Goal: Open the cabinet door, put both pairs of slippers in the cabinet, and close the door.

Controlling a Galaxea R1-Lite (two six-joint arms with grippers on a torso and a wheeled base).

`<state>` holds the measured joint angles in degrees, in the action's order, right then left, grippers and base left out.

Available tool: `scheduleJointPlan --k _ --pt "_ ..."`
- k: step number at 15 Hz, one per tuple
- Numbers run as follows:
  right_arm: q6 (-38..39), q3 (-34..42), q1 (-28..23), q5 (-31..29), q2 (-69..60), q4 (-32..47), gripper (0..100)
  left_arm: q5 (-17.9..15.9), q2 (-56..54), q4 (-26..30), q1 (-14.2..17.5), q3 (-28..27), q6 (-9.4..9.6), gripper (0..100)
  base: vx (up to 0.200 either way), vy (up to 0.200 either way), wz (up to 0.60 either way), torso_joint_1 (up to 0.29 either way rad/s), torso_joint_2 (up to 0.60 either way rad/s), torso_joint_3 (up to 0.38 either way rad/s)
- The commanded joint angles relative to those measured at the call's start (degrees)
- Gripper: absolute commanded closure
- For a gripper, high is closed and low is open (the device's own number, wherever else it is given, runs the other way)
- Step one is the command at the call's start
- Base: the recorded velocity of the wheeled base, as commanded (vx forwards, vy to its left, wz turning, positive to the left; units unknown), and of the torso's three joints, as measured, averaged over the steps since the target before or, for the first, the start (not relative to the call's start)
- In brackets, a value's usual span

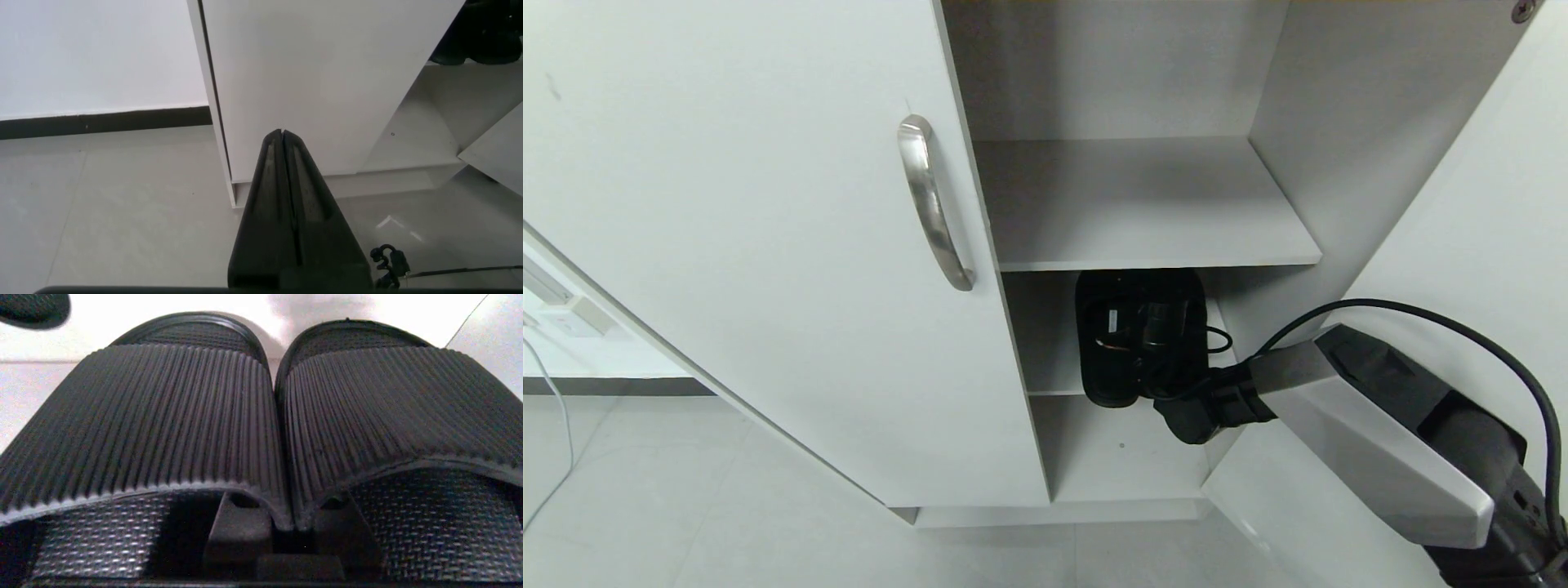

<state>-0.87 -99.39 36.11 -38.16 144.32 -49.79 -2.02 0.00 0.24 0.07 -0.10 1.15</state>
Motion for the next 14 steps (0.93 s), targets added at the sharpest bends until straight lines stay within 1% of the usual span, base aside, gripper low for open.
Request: scheduleJointPlan --k 1,4,5,9,11,14 --pt "-0.01 -0.19 -0.16 0.01 0.43 0.04 100 0.0 0.09 0.02 0.01 0.01 0.0 100 0.0 0.0 0.0 0.0 0.0 0.0" --pt "-0.01 -0.28 -0.25 0.01 0.78 -0.05 100 0.0 0.09 0.02 0.01 0.01 0.0 100 0.0 0.0 0.0 0.0 0.0 0.0" --pt "-0.01 -0.28 -0.25 0.01 0.78 -0.05 0 0.0 0.09 0.02 0.01 0.01 0.0 100 0.0 0.0 0.0 0.0 0.0 0.0" --pt "0.07 2.18 -0.16 -0.52 -0.36 -0.31 0 0.0 0.09 0.02 0.01 0.01 0.0 100 0.0 0.0 0.0 0.0 0.0 0.0" --pt "0.16 6.23 0.1 -0.6 -2.29 -1.37 0 0.09 0.09 0.02 0.01 0.01 0.0 100 0.0 0.0 0.0 0.0 0.0 0.0" --pt "0.16 13.26 1.07 -0.78 -5.63 -5.94 0 0.0 0.09 0.02 0.01 0.01 0.0 100 0.0 0.0 0.0 0.0 0.0 0.0"
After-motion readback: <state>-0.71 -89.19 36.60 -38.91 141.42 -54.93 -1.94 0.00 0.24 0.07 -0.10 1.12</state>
